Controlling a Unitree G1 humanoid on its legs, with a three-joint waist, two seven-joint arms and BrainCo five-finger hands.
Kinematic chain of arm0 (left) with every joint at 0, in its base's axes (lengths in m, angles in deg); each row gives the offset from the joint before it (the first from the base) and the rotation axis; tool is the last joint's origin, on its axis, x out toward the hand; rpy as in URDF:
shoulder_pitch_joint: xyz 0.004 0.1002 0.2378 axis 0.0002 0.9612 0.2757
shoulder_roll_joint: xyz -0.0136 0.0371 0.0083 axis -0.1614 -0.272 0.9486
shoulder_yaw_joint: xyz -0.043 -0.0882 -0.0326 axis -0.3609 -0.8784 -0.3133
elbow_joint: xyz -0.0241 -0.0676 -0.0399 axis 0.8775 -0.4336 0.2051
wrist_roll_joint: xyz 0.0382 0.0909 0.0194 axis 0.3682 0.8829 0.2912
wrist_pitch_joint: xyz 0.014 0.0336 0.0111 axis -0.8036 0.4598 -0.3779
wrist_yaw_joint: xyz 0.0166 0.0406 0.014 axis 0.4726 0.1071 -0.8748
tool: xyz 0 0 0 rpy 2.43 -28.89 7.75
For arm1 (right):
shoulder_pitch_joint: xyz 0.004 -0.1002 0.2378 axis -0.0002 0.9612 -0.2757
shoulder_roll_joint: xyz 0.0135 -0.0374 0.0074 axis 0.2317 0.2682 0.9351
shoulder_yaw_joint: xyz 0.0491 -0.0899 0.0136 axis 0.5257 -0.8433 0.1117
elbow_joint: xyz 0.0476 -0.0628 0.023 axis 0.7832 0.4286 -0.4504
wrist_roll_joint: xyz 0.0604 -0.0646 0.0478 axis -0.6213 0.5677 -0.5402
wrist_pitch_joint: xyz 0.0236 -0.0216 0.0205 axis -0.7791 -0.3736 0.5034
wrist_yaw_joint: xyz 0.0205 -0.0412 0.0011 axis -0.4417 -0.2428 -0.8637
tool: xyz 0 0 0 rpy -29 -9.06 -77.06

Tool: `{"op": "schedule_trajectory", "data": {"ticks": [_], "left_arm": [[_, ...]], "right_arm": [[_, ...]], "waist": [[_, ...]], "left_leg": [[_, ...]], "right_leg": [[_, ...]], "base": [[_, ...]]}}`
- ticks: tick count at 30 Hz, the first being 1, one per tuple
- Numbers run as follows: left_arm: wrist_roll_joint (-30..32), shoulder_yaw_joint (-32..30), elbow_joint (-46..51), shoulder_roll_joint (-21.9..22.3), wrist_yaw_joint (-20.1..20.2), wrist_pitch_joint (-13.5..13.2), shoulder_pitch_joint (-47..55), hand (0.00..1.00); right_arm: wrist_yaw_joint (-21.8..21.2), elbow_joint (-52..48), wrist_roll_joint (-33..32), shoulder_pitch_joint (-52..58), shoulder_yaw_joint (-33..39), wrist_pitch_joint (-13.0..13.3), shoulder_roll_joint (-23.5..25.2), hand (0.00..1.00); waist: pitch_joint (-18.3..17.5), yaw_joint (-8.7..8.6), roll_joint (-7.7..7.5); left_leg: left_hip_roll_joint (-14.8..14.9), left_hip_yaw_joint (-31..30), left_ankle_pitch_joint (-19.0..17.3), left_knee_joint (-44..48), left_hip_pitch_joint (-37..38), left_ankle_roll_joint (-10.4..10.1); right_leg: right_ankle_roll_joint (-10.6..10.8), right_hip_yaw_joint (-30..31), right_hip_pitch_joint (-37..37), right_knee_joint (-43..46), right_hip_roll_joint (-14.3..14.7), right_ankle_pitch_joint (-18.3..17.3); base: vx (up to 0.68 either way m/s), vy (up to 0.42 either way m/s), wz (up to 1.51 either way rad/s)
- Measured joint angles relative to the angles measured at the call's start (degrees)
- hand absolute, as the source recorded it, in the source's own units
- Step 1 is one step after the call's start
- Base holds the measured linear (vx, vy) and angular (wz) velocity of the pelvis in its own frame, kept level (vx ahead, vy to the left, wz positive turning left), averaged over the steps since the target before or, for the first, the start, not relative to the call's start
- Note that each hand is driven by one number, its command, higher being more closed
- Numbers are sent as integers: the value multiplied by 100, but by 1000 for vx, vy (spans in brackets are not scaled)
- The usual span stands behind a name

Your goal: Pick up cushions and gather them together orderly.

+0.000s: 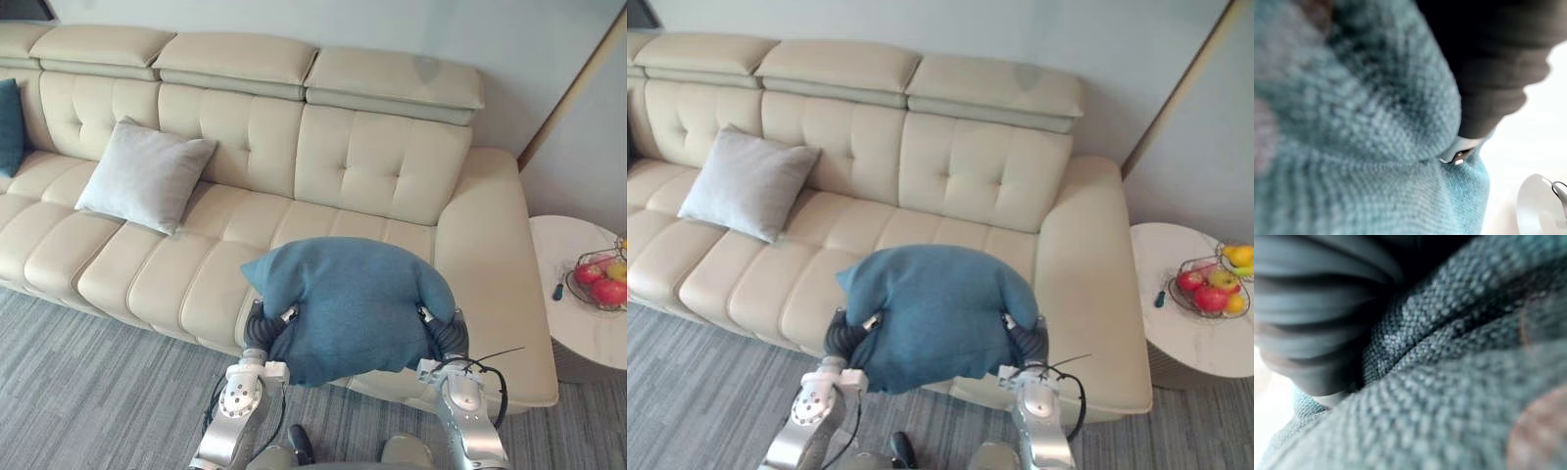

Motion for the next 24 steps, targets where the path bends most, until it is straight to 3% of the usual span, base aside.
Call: {"op": "schedule_trajectory", "data": {"ticks": [1, 3, 5, 6, 8, 9, 10, 12, 13, 15, 16, 18, 24], "left_arm": [[3, 23, 29, 22, 0, 19, 1, 100], [4, 28, 36, 39, 0, 17, -6, 100], [-7, 32, 35, 56, 1, 20, -5, 100], [-17, 35, 44, 81, 5, 21, 18, 100], [-71, 33, 222, 115, 6, 24, 183, 100], [-72, 32, 418, 131, 24, 19, 309, 100], [-72, 32, 517, 153, 86, 9, 344, 100], [-72, 25, 566, 229, 130, 9, 331, 100], [-72, 24, 580, 297, 142, 9, 330, 100], [-70, 31, 643, 371, 155, 10, 348, 100], [-69, 17, 619, 296, 146, 25, 304, 100], [-60, 26, 623, 234, 130, 23, 284, 100], [-54, 36, 637, 211, 130, 21, 329, 100]], "right_arm": [[6, -1, -2, 23, 13, 0, -16, 100], [6, -4, -8, 73, 18, 0, 21, 100], [6, -142, -66, 177, 33, -6, 53, 100], [6, -395, -116, 321, 33, -14, 46, 100], [6, -964, -121, 601, -5, -19, 48, 100], [8, -1293, -122, 691, -8, -9, 37, 100], [20, -1478, -127, 672, 12, 11, 47, 100], [46, -1584, -130, 583, 50, 59, 49, 100], [52, -1602, -130, 565, 96, 62, 54, 100], [57, -1637, -130, 569, 147, 62, 35, 100], [62, -1517, -130, 539, 152, 56, 143, 100], [77, -1483, -126, 606, 190, 51, 350, 100], [38, -1481, -127, 608, 172, 51, 396, 100]], "waist": [[-21, -18, 35], [-32, 5, 96], [2, 16, 38], [11, 46, 33], [33, 212, 54], [61, 332, -2], [56, 421, 0], [76, 443, 10], [72, 450, 15], [0, 505, 164], [2, 516, -56], [9, 448, -241], [-22, 530, -287]], "left_leg": [[-55, -22, -46, 57, 14, 72], [-18, -151, -151, 402, -18, 153], [90, -280, -256, 1096, -169, 197], [198, -292, -362, 1681, -317, 302], [596, -201, -474, 3061, -626, 294], [872, -226, -533, 3906, -965, 162], [1080, -389, -813, 4116, -1166, 119], [1325, -793, -992, 3860, -1422, -190], [1386, -1180, -968, 3224, -1418, -244], [1398, -1943, -132, 1690, -1055, -534], [1154, -2047, -115, 1645, -964, -974], [909, -1920, -209, 1694, -913, -811], [867, -1529, -280, 1468, -553, -710]], "right_leg": [[-237, 130, 15, -157, 74, -31], [-232, 267, 314, -379, 128, -131], [-235, 191, 616, -539, 126, -127], [-239, 187, 761, -606, 140, -120], [-254, 263, 1177, -856, 248, -110], [-276, 372, 1441, -1067, 283, -124], [-301, 487, 1506, -1157, 295, -143], [-300, 672, 1490, -1144, 265, -142], [-294, 809, 1502, -1101, 203, -146], [-41, 1045, 1501, -1018, 175, -281], [220, 1236, 1502, -1078, -38, -429], [326, 1333, 1488, -1121, -307, -325], [351, 1717, 1470, -1213, -378, -151]], "base": [[242, 3, 20], [324, 11, 22], [274, -27, 32], [225, -27, 18], [216, 29, -22], [251, 72, -60], [279, 122, -67], [203, 163, -51], [184, 278, -54], [173, 328, -60], [143, 293, -35], [166, 313, -24], [42, 84, -40]]}}
